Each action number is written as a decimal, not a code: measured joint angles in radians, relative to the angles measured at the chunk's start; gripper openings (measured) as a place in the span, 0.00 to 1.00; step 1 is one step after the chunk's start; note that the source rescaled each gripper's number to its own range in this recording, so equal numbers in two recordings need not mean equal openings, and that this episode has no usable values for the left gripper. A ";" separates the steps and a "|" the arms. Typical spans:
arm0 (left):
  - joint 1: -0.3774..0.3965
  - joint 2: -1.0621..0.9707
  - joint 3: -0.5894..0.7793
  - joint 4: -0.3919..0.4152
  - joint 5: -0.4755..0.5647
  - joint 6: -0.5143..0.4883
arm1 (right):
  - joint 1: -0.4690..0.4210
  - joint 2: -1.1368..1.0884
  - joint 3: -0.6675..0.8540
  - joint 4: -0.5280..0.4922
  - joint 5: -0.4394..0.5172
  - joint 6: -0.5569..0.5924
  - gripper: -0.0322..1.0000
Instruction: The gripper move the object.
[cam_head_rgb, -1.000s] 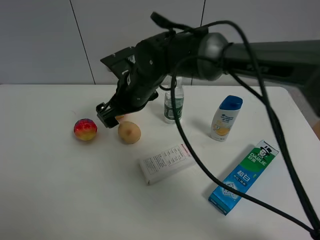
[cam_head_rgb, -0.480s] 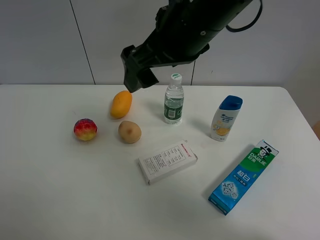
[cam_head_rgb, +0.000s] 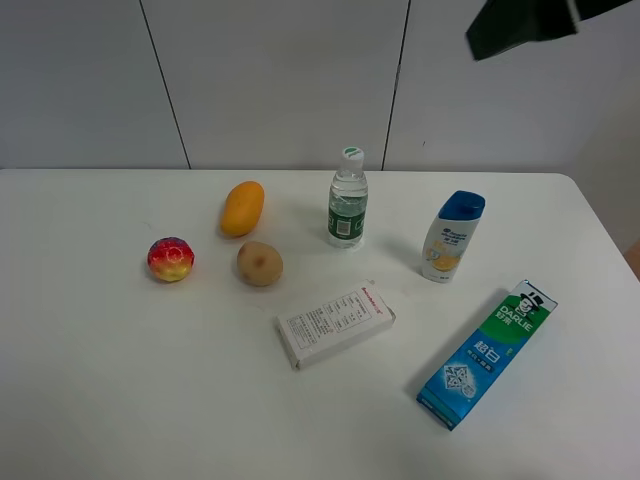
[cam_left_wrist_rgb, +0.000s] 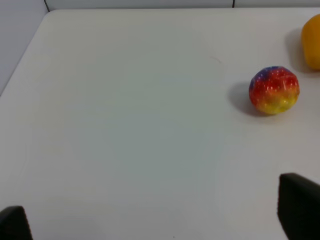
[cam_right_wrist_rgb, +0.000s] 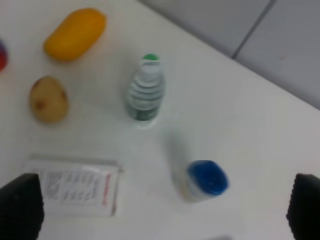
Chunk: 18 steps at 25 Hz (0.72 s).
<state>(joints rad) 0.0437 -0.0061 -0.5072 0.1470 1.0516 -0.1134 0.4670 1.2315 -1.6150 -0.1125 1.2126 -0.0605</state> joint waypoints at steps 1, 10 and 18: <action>0.000 0.000 0.000 0.000 0.000 0.000 | -0.047 -0.030 0.000 -0.001 0.000 -0.001 1.00; 0.000 0.000 0.000 0.000 0.000 0.000 | -0.367 -0.320 0.155 -0.027 0.000 -0.003 1.00; 0.000 0.000 0.000 0.000 0.000 0.000 | -0.380 -0.724 0.636 -0.042 0.002 0.122 1.00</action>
<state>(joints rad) 0.0437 -0.0061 -0.5072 0.1470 1.0516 -0.1134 0.0870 0.5072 -0.9792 -0.1540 1.2144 0.0612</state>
